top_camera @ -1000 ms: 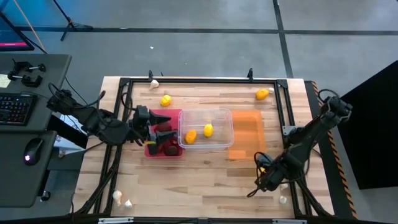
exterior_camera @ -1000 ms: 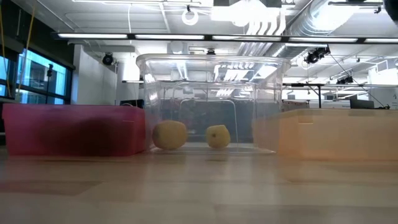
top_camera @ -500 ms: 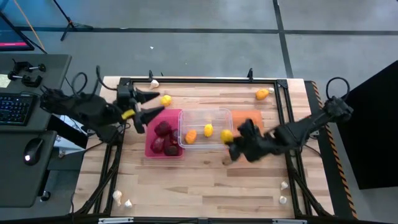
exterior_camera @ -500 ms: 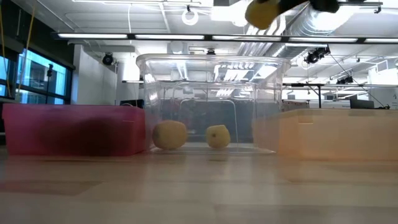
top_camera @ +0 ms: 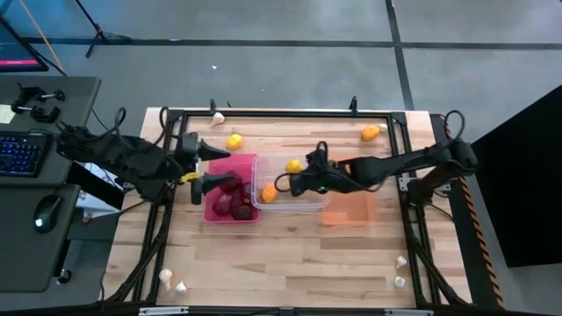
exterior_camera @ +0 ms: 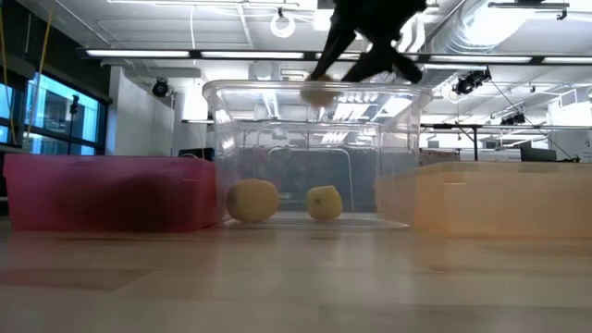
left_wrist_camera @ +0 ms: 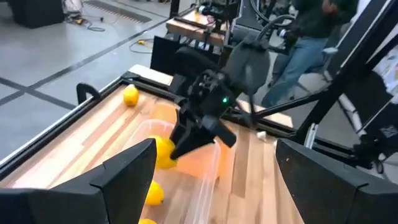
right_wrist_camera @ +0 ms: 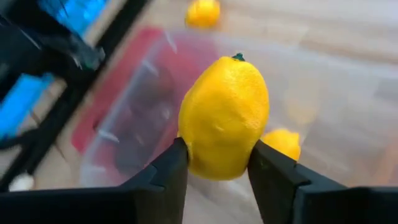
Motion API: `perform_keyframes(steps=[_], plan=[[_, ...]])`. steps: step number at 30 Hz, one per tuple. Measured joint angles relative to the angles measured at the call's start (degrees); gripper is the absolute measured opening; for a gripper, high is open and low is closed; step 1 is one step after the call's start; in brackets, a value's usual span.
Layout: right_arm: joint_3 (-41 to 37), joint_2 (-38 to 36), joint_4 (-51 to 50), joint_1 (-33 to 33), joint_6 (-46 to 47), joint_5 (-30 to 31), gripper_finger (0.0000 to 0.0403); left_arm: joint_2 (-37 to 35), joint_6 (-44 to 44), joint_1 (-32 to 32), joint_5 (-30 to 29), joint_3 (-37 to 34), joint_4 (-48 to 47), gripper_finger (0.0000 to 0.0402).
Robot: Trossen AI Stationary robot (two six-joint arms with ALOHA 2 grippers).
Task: Sort produce into baskets
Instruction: Put the yellow lemon into the transparent bin
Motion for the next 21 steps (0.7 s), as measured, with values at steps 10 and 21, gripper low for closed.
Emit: perform_keyframes(steps=[10,21], plan=[[-0.07,0.14,-1.42,-6.63,-5.92,-17.53,0.0292,5.48,3.55,2.39,-5.73,0.0,3.06,0.0319],[-0.03,-12.33,-1.17,-14.99,-30.81,-24.71,0.0319,10.62,-1.73,27.45,1.91,0.02,7.91,0.0319]])
